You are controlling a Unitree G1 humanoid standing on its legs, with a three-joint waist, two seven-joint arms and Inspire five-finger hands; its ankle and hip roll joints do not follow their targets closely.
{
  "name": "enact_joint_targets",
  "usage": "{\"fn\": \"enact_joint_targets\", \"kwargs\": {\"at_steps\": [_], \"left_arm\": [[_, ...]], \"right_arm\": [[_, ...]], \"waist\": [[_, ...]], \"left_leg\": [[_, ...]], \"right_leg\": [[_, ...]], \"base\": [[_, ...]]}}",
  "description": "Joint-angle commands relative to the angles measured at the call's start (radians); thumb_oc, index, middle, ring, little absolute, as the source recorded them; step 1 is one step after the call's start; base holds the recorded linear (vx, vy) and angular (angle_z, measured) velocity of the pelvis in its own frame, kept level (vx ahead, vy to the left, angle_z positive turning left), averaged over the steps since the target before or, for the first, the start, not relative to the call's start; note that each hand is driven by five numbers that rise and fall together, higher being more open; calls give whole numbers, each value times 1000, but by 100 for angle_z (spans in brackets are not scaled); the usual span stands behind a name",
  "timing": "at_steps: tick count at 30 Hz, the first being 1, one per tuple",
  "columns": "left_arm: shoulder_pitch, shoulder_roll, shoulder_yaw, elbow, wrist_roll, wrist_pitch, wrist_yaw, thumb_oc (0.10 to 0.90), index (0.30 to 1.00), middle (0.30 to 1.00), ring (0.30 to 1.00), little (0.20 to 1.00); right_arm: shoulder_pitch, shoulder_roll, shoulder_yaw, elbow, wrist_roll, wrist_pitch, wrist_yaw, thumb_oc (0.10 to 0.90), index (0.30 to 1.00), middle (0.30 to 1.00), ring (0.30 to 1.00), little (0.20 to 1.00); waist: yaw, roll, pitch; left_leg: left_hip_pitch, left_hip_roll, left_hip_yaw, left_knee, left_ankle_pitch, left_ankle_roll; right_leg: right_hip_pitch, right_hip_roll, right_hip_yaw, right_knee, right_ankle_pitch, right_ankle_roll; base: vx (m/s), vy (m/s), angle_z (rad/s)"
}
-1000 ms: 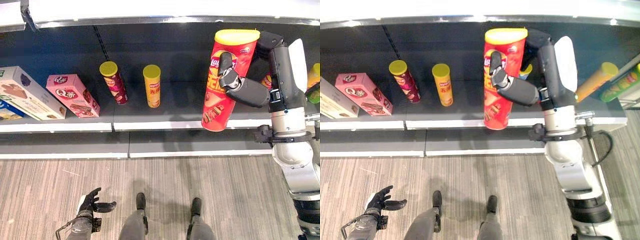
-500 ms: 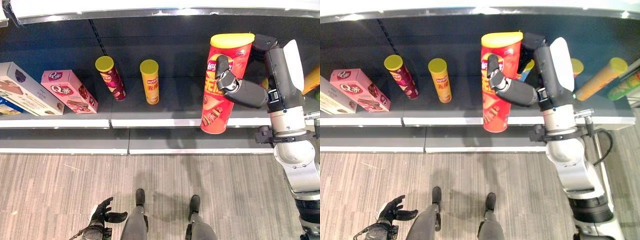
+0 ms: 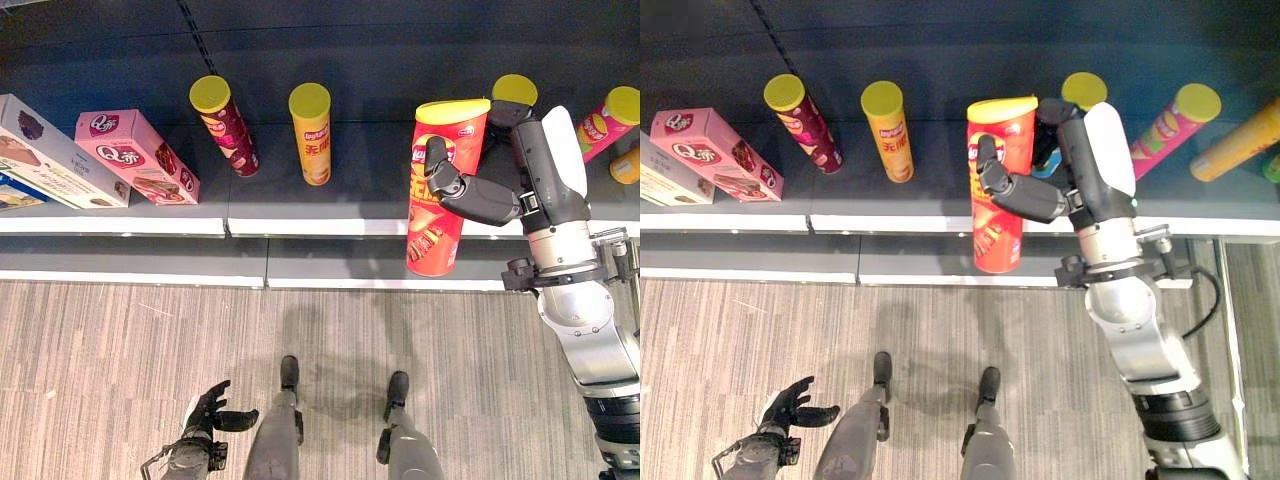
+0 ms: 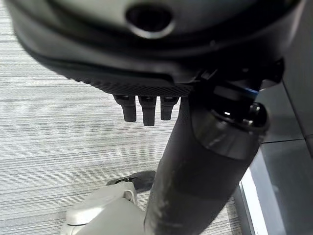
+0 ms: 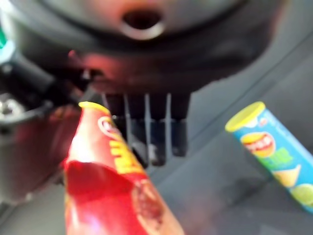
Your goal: Put the goods on the table back onto the shelves and tidy them up.
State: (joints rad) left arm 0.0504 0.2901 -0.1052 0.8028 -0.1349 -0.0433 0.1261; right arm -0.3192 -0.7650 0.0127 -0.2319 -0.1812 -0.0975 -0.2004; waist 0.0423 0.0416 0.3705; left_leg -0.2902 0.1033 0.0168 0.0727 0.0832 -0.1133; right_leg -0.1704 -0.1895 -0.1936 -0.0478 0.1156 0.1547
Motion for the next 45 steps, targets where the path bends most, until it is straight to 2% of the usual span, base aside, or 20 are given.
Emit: {"fn": "enact_joint_targets", "kwargs": {"at_steps": [1,2,8,14,27,32,40,42,45], "left_arm": [[46,72,-29,-53,26,-36,71,800,900,900,900,900],[28,66,-73,-96,11,-43,115,800,900,900,900,900],[21,70,-80,-116,7,-48,126,800,900,900,900,900],[14,65,-79,-111,-1,-47,132,800,900,900,900,900],[6,72,-81,-121,3,-45,140,800,900,900,900,900],[4,90,-83,-136,-23,-60,140,800,900,900,900,900],[1,101,-88,-159,-44,-70,140,800,900,900,900,900],[8,115,-89,-196,-58,-87,143,800,900,900,900,900],[13,117,-89,-212,-63,-92,138,800,900,900,900,900]], "right_arm": [[-99,-1,-64,-81,-276,-8,-230,400,300,300,300,300],[-227,75,18,-12,-442,74,-373,400,300,300,300,300],[-269,90,15,0,-461,99,-430,400,300,300,300,300],[-286,103,12,-5,-461,109,-443,400,300,300,300,300],[-364,78,-25,-3,-508,164,-509,400,300,300,300,300],[-526,22,-32,12,-538,223,-570,400,300,300,300,300],[-606,-9,-29,27,-536,240,-601,400,300,300,300,300],[-662,-50,-26,28,-560,263,-620,400,300,300,300,300],[-681,-68,-23,27,-569,270,-624,400,300,300,300,300]], "waist": [[11,3,-34],[31,22,-3],[36,33,14],[39,36,19],[42,45,28],[63,64,54],[72,74,64],[81,85,77],[82,92,76]], "left_leg": [[-69,-16,-81,184,-178,1],[-125,-28,-91,190,-164,0],[-169,-34,-96,192,-154,-7],[-180,-35,-104,161,-137,-11],[-199,-41,-109,148,-130,-15],[-258,-53,-116,148,-124,-18],[-302,-60,-119,141,-113,-19],[-338,-67,-121,118,-96,-19],[-361,-70,-121,112,-88,-20]], "right_leg": [[-92,-50,31,243,-170,68],[-137,-58,15,257,-167,67],[-173,-63,5,264,-164,67],[-183,-62,-3,251,-160,67],[-194,-65,-15,237,-155,70],[-242,-71,-21,232,-146,73],[-288,-77,-19,227,-133,78],[-328,-79,-21,213,-120,84],[-350,-84,-23,210,-114,87]], "base": [[-104,-34,8],[-95,-39,-3],[-31,-22,21],[-6,-19,11],[0,-3,0],[0,0,0],[-6,6,2],[-7,2,2],[-3,9,3]]}}
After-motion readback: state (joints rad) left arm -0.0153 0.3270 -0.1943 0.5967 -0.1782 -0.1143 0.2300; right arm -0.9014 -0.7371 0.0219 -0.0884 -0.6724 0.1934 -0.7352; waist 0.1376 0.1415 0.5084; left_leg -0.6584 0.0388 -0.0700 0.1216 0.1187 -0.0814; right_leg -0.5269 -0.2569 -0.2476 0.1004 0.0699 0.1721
